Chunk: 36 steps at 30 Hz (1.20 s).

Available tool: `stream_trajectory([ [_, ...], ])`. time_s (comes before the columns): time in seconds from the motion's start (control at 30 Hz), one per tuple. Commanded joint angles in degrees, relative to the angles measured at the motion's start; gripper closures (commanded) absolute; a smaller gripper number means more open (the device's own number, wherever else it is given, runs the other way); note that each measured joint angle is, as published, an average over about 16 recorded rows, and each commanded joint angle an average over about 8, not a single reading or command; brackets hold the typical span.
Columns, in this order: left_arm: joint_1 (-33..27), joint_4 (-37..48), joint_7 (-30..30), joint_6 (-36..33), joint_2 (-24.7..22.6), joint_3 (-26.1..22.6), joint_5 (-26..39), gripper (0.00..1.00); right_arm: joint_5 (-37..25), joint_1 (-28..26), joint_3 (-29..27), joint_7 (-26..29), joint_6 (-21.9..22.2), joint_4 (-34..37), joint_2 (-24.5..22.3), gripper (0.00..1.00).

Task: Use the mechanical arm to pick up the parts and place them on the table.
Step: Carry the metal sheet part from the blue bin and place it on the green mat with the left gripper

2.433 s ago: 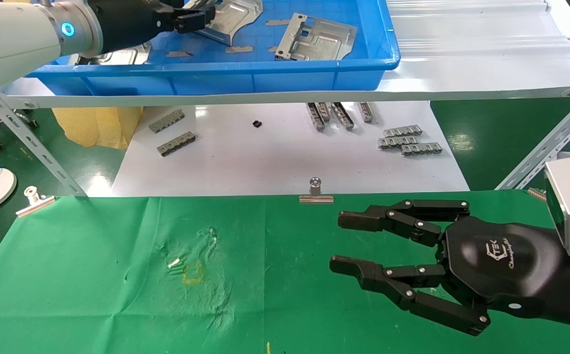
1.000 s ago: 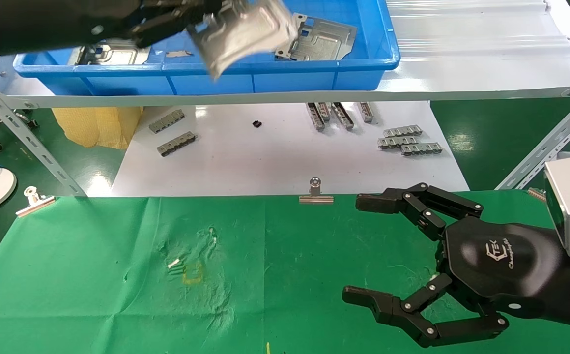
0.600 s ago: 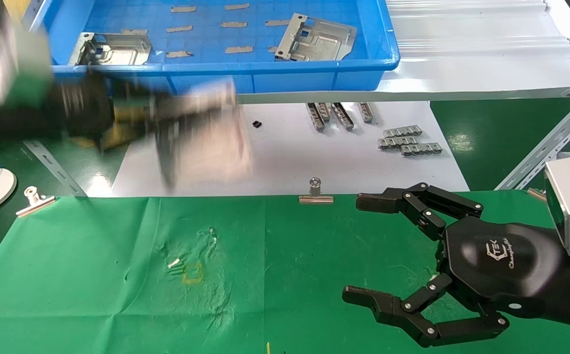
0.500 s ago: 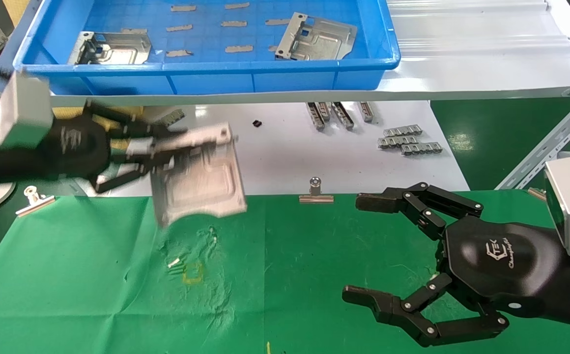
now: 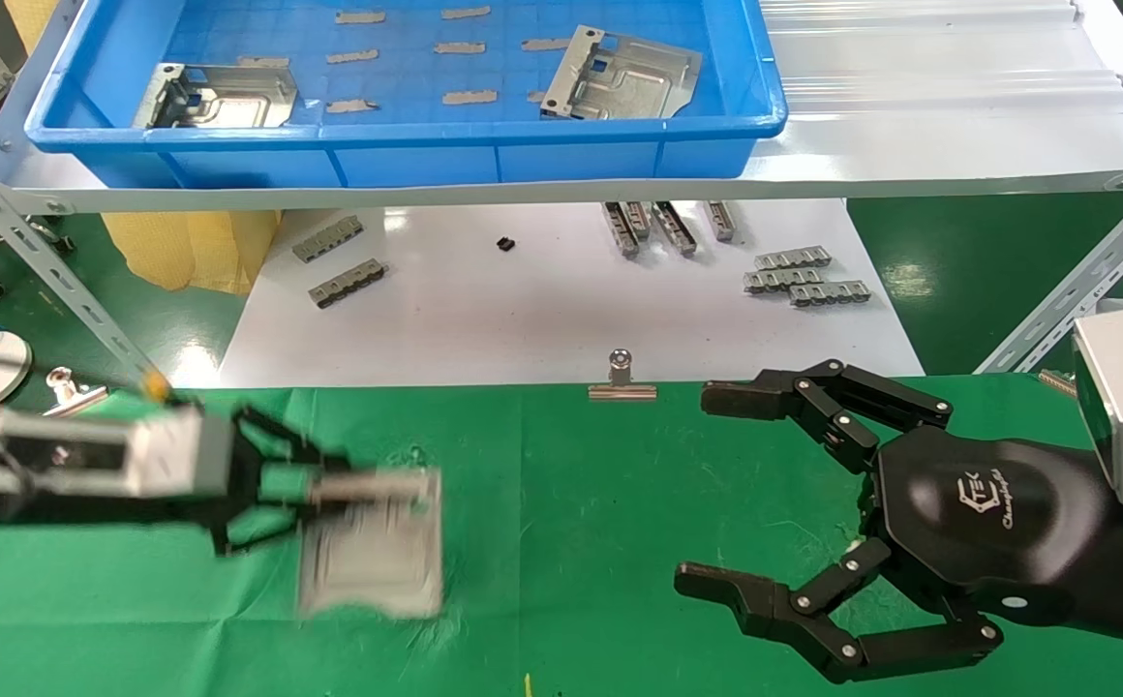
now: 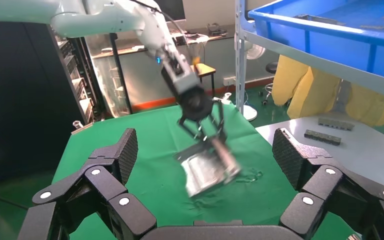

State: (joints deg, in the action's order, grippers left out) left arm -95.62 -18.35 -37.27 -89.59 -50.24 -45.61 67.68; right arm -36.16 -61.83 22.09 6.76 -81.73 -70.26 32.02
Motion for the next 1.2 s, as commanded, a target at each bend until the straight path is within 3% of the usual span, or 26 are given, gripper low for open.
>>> stream_trajectory([
  [0.03,-0.10,1.92,-2.47,0.21,-1.23,-1.72,2.29,1.00,0.00,0.00,0.00,0.00,0.00,0.00,0.00,0.00],
  [0.13,-0.60,4.77,-4.61,0.87,-2.61,-2.38,3.22,0.97,0.00,0.00,0.00,0.00,0.00,0.00,0.00,0.00],
  [0.4,-1.72,10.40,-9.96,4.43,-5.45,-2.27,3.36,0.02,0.00,0.00,0.00,0.00,0.00,0.00,0.00,0.00],
  [0.83,-3.05,14.27,-14.81,0.90,-6.85,-1.58,2.27,0.00,0.00,0.00,0.00,0.00,0.00,0.00,0.00,0.00],
  [1.2,0.90,16.19,-5.08,-2.39,-5.53,2.94,-5.44,0.00,0.00,0.01,0.00,0.00,0.01,0.01,0.00,0.00],
])
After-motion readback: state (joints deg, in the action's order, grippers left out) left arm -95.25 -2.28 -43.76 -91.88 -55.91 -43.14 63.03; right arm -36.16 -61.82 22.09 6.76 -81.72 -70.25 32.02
